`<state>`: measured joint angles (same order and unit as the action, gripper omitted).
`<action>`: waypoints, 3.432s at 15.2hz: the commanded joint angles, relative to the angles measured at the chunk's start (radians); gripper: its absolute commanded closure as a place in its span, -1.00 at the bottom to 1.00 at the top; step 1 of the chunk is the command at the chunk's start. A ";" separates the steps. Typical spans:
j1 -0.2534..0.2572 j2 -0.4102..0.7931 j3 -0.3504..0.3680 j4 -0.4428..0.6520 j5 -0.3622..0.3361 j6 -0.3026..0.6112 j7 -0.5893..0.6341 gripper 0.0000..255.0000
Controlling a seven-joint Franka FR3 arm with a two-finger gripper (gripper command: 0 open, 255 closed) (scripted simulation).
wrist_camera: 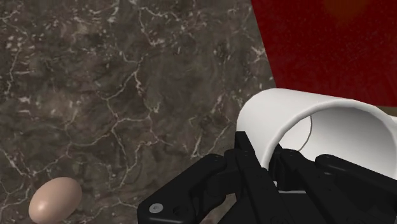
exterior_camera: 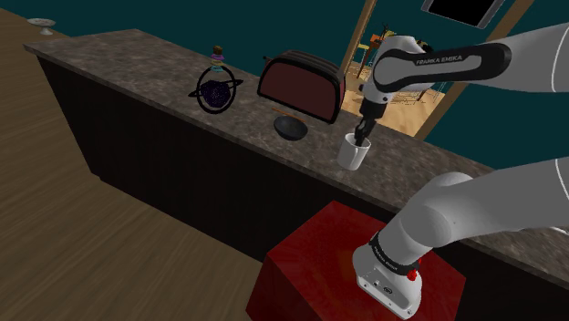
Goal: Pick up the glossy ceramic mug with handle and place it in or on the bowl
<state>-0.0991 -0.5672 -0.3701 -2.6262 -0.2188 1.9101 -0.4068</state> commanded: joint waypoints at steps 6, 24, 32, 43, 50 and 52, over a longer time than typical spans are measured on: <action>0.001 -0.037 0.019 0.071 0.010 -0.109 -0.001 1.00; 0.123 0.448 0.047 0.595 0.188 -0.161 0.021 1.00; 0.131 0.752 0.058 0.975 0.285 -0.252 0.016 1.00; 0.131 0.775 0.062 0.855 0.294 -0.112 0.009 1.00; 0.130 0.801 0.064 0.798 0.303 -0.029 0.001 1.00; 0.130 0.801 0.064 0.798 0.303 -0.029 0.001 1.00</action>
<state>0.0314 0.2313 -0.3061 -1.8288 0.0835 1.8781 -0.4049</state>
